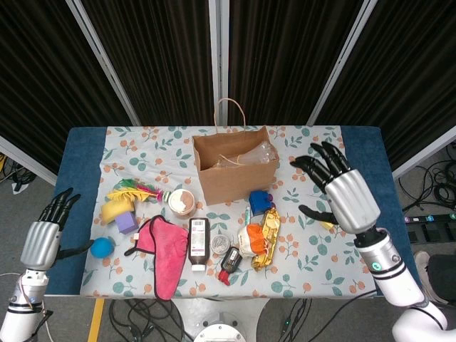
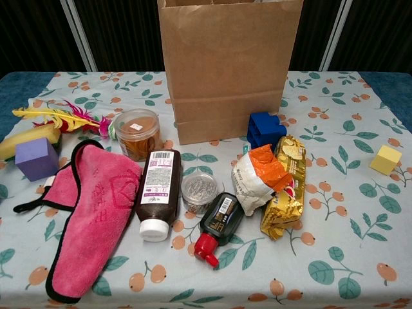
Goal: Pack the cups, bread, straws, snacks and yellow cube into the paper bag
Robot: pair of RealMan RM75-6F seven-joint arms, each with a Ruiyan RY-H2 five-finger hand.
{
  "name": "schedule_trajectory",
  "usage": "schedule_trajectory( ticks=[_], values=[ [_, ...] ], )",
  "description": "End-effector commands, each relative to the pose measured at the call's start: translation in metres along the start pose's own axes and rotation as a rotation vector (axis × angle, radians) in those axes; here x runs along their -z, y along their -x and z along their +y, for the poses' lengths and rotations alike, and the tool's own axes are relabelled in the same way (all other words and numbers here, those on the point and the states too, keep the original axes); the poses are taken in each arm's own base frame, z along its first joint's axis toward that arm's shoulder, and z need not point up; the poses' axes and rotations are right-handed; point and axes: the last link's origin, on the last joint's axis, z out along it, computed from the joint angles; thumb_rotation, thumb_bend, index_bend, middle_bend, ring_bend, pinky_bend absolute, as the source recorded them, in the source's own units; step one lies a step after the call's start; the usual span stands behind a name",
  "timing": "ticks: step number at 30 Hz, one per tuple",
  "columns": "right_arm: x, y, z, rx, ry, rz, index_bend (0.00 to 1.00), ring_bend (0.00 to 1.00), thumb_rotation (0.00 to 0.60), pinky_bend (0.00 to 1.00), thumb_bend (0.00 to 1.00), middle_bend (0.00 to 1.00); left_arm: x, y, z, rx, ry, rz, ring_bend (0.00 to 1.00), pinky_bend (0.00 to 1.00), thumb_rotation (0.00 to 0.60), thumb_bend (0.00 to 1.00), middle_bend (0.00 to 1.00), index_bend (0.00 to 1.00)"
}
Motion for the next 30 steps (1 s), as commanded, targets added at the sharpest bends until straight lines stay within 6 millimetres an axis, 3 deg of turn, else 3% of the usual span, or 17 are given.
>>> schedule_trajectory(
  ticks=[1, 4, 10, 21, 30],
  values=[
    [0.050, 0.033, 0.018, 0.150, -0.077, -0.219, 0.23, 0.09, 0.600, 0.10, 0.00, 0.24, 0.001, 0.000, -0.001, -0.002, -0.006, 0.004, 0.09, 0.19, 0.568, 0.15, 0.14, 0.15],
    [0.053, 0.053, 0.021, 0.184, -0.133, -0.319, 0.23, 0.09, 0.600, 0.11, 0.00, 0.24, 0.003, 0.001, -0.001, -0.006, -0.011, 0.007, 0.09, 0.19, 0.570, 0.15, 0.14, 0.15],
    [0.037, 0.088, 0.018, 0.184, -0.196, -0.457, 0.25, 0.09, 0.600, 0.11, 0.00, 0.25, 0.007, -0.001, -0.002, -0.016, -0.022, 0.015, 0.09, 0.19, 0.573, 0.15, 0.14, 0.15],
    [0.003, 0.151, -0.010, 0.094, -0.225, -0.547, 0.29, 0.10, 0.600, 0.13, 0.00, 0.27, 0.007, -0.007, -0.013, -0.038, -0.046, 0.045, 0.09, 0.19, 0.569, 0.15, 0.14, 0.15],
    [-0.010, 0.179, -0.024, 0.086, -0.235, -0.578, 0.31, 0.11, 0.600, 0.15, 0.00, 0.29, 0.005, -0.010, -0.020, -0.036, -0.057, 0.057, 0.09, 0.19, 0.569, 0.15, 0.14, 0.15]
  ],
)
